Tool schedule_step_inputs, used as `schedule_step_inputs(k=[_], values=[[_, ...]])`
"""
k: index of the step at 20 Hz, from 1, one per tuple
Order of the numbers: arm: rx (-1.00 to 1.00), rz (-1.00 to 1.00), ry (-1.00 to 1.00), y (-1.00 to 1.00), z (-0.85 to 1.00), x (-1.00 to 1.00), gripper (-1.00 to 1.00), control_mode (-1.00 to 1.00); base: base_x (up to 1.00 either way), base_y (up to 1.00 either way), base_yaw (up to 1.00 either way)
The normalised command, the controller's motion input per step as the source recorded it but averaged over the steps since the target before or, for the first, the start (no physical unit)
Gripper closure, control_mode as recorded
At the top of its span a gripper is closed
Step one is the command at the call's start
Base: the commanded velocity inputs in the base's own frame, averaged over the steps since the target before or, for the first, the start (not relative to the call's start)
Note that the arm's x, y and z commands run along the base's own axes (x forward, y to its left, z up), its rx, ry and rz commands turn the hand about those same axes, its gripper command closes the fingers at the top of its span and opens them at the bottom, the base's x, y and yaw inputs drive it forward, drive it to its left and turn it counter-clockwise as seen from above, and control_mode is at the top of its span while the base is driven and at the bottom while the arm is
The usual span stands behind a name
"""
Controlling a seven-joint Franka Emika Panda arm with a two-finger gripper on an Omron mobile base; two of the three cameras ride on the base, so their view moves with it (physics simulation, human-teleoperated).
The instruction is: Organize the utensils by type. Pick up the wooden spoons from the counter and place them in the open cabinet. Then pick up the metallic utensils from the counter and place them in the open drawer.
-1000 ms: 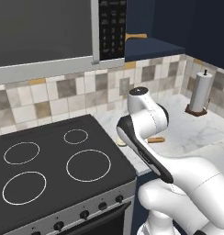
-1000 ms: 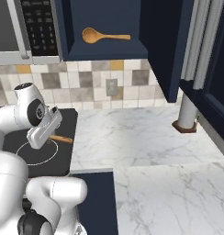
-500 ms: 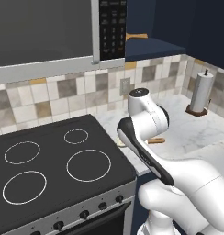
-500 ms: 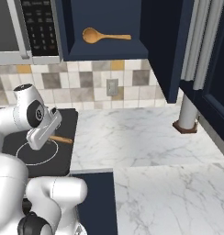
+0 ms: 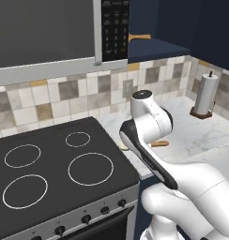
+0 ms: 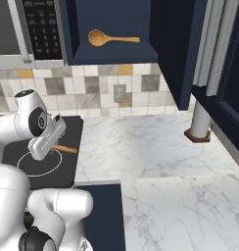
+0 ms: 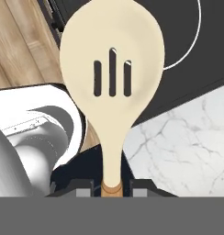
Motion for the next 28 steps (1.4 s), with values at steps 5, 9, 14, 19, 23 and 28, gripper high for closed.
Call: schedule_step_inputs(k=[5, 9, 14, 19, 23, 28], values=[[0.03, 0.01, -0.10, -0.07, 0.47, -0.04, 1.00, -1.00, 0.00, 0.00, 0.00], [0.03, 0.04, -0.20, -0.19, 0.65, 0.00, 1.00, -1.00, 0.00, 0.00, 0.00], [0.06, 0.08, -0.24, -0.31, 0.69, 0.00, 1.00, -1.00, 0.00, 0.00, 0.00], [0.00, 0.14, -0.29, -0.34, 0.70, 0.00, 1.00, -1.00, 0.00, 0.00, 0.00], [0.00, 0.15, -0.21, -0.34, 0.79, 0.01, 1.00, -1.00, 0.00, 0.00, 0.00], [0.00, 0.15, -0.31, -0.39, 0.72, 0.11, 1.00, -1.00, 0.00, 0.00, 0.00]])
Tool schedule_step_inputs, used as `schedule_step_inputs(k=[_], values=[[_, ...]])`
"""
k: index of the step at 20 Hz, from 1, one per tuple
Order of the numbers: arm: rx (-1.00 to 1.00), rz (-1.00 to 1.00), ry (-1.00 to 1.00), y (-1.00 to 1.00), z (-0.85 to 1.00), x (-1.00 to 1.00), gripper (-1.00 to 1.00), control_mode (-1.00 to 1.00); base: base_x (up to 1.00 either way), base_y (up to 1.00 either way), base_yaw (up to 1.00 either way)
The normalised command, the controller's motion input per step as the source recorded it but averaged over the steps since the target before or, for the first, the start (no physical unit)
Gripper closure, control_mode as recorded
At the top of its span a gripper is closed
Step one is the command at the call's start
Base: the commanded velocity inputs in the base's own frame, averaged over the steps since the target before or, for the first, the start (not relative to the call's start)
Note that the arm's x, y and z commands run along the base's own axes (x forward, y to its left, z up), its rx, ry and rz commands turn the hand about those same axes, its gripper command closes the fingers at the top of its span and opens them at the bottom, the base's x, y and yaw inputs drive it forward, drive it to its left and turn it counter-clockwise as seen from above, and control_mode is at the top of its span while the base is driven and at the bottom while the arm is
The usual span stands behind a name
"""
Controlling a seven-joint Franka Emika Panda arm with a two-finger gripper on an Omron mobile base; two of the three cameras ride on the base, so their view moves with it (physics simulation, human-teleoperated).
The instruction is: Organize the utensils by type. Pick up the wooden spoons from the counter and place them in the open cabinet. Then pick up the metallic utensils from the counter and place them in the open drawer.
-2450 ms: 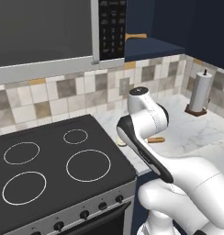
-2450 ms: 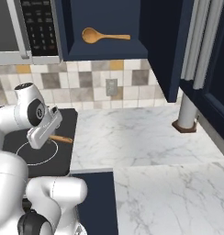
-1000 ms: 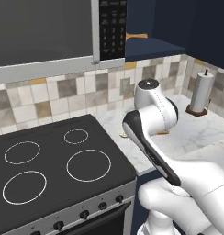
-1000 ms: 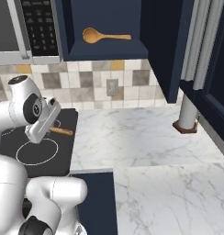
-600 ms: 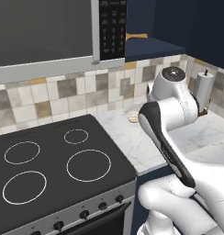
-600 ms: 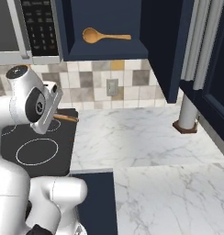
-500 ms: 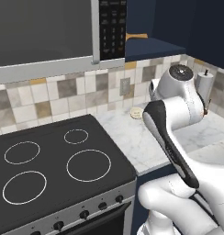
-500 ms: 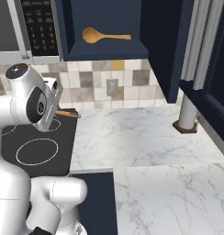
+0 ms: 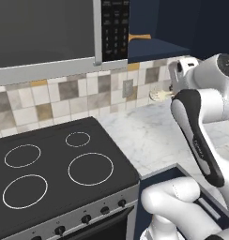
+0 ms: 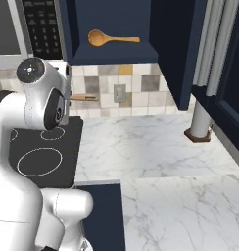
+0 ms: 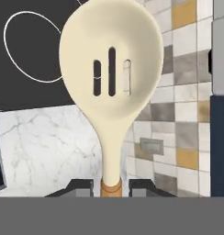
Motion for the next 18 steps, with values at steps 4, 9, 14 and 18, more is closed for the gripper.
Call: schedule_step_inputs(k=[4, 9, 14, 18], values=[[0.00, 0.20, -0.32, -0.44, 0.65, 0.15, 1.00, -1.00, 0.00, 0.00, 0.00], [0.00, 0.07, -0.11, -0.34, 0.71, 0.35, 1.00, -1.00, 0.00, 0.00, 0.00], [0.00, 0.00, 0.00, -0.21, 0.64, 0.49, 1.00, -1.00, 0.00, 0.00, 0.00], [0.06, 0.00, 0.05, -0.19, 0.51, 0.71, 1.00, -1.00, 0.00, 0.00, 0.00]])
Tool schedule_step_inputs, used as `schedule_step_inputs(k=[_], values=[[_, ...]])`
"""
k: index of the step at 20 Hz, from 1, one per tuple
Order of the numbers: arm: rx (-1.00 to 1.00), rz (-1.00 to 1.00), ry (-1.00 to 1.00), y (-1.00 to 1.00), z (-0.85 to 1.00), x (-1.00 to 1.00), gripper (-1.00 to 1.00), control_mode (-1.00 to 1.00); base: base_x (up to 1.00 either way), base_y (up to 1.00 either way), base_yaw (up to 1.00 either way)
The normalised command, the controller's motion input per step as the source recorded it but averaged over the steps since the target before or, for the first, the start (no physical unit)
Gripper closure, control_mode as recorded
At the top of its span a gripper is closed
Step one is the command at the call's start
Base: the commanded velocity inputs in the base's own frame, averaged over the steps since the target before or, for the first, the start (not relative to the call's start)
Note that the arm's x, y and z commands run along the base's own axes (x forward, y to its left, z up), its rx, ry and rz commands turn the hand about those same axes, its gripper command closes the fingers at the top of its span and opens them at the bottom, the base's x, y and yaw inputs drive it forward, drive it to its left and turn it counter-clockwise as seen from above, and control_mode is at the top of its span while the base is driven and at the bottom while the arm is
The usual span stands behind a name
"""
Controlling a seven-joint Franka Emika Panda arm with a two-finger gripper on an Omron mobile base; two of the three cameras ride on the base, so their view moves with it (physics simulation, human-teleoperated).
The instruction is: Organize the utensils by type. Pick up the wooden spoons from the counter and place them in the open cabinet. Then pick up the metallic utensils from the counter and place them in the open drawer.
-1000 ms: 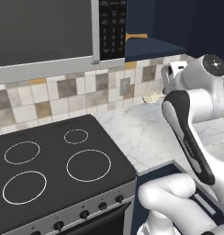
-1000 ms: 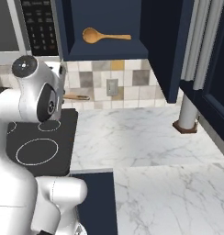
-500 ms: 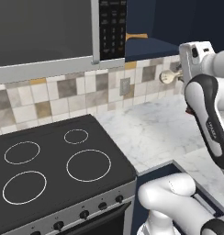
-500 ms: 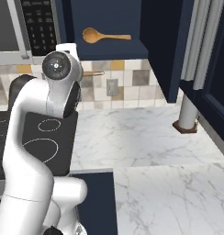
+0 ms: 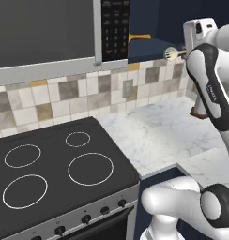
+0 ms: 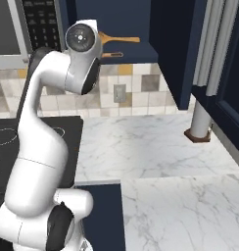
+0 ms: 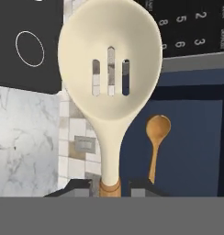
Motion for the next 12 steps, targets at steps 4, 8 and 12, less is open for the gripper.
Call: schedule_step_inputs(k=[4, 8, 12], values=[[0.13, 0.01, 0.00, -0.02, 0.26, 0.81, 1.00, -1.00, 0.00, 0.00, 0.00], [0.18, 0.01, 0.03, 0.01, 0.12, 0.77, 1.00, -1.00, 0.00, 0.00, 0.00], [0.15, 0.03, 0.03, 0.01, 0.02, 0.67, 1.00, -1.00, 0.00, 0.00, 0.00]])
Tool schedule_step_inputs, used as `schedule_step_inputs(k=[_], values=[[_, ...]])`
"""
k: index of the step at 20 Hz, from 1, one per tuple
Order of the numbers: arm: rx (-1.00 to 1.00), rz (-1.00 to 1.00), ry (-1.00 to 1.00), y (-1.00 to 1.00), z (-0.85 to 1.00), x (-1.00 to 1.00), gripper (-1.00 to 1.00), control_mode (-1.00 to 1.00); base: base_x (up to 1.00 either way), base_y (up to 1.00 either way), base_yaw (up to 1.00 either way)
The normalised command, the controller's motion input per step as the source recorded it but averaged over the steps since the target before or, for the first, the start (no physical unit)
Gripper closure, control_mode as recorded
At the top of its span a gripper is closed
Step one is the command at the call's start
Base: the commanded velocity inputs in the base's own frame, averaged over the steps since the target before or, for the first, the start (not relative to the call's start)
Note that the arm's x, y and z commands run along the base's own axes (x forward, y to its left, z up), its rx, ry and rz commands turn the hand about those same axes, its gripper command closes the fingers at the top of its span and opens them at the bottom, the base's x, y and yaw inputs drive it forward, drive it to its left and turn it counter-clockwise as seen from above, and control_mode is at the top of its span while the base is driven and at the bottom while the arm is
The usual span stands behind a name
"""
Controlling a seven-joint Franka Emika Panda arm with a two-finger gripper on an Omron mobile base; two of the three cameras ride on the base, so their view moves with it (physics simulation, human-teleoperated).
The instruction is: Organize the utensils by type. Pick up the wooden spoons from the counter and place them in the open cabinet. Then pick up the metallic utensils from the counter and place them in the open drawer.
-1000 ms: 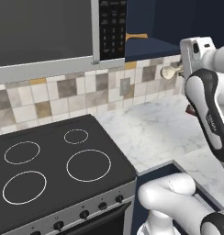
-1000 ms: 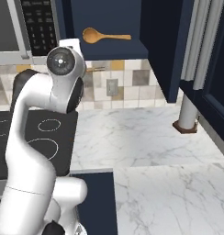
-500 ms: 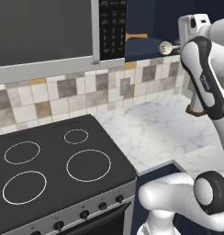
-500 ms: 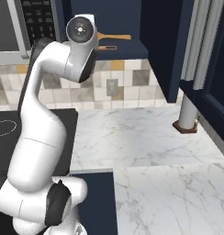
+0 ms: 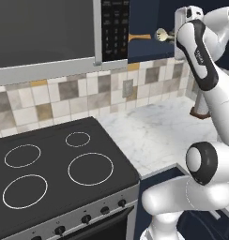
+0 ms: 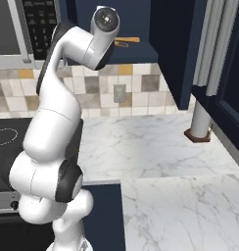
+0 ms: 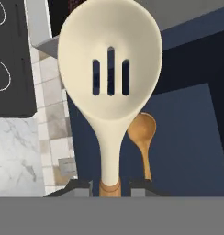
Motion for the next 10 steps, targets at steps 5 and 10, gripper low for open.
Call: schedule_step_inputs(k=[5, 10], values=[[0.00, 0.05, 0.00, 0.08, 0.00, 0.66, 1.00, -1.00, 0.00, 0.00, 0.00], [-0.02, 0.08, 0.00, 0.07, -0.05, 0.54, 1.00, -1.00, 0.00, 0.00, 0.00]])
